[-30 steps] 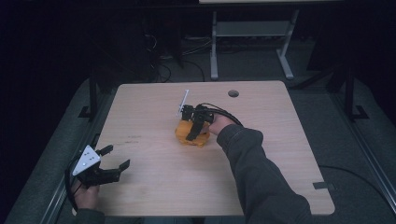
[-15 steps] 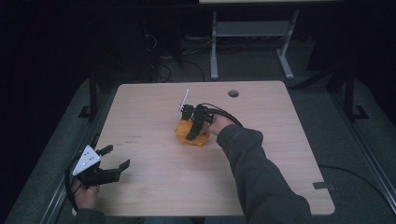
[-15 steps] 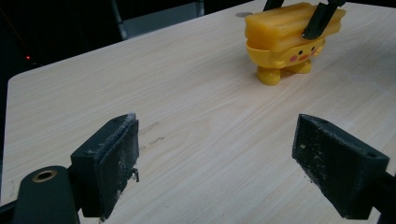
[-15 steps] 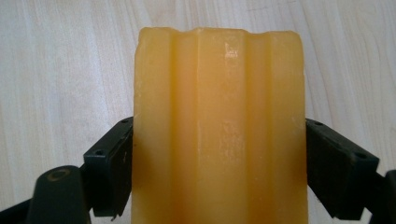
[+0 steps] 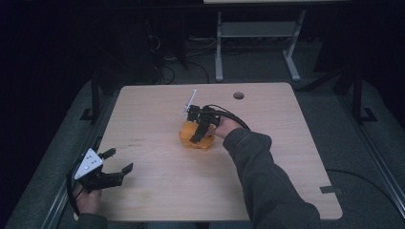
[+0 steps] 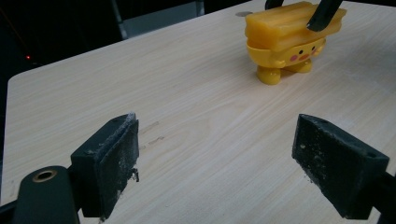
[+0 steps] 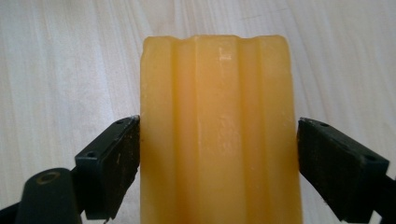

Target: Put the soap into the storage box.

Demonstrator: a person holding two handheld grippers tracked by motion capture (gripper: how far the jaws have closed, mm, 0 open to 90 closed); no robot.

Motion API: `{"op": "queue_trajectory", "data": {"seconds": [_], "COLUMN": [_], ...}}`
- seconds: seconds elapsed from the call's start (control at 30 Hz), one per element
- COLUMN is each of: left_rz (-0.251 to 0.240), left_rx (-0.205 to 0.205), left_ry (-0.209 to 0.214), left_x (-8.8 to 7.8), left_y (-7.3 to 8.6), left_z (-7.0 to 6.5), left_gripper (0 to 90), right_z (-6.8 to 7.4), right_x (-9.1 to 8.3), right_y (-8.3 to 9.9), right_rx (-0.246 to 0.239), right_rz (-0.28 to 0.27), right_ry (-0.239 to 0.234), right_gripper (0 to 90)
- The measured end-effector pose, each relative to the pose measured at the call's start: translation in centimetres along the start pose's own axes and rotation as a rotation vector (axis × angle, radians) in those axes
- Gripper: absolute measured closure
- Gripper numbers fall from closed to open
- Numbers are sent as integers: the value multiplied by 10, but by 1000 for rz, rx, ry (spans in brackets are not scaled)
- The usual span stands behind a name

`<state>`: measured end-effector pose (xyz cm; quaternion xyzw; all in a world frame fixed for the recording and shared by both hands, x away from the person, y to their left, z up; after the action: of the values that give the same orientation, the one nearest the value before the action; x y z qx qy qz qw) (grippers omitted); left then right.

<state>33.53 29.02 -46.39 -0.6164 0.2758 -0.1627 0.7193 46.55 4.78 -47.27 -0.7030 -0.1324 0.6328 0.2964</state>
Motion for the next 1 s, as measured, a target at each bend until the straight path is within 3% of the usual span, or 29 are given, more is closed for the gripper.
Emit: {"op": "queue_trajectory", "data": {"seconds": [0.43,1.0], "left_rz": [4,12], "left_rx": [5,8], "left_ry": [1,7], "left_x": [0,2], "left_y": [1,1], "left_z": [0,-2], "left_gripper": [139,139], "right_z": [-1,2], "right_x": [-26,-54], "right_y": [-1,20], "right_rx": [14,36], "right_rz": [-69,-102], "right_ry": [35,69], "right_gripper": [151,152]}}
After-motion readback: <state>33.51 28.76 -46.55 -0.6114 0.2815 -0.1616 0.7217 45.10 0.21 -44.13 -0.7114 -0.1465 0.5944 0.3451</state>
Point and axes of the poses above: each handheld gripper's, and its own axes: x roughly forward along the jaws, y roughly out of its underside, z roughly to its left, the point moved 10 cm from there along x, roughly forward along the jaws, and after that the axes turned 12 degrees about -z, right-handed, at the moved point
